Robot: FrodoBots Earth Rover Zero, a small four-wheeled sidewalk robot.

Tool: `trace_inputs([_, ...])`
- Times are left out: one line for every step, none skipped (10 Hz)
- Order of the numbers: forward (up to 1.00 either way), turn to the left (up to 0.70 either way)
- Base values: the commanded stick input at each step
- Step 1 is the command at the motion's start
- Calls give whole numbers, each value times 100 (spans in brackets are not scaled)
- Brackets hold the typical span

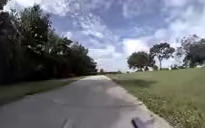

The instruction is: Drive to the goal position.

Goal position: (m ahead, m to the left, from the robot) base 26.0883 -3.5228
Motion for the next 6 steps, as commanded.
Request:
trace_inputs([69,30])
trace_inputs([69,26])
trace_inputs([69,3])
trace_inputs([69,3])
trace_inputs([69,8])
trace_inputs([69,29])
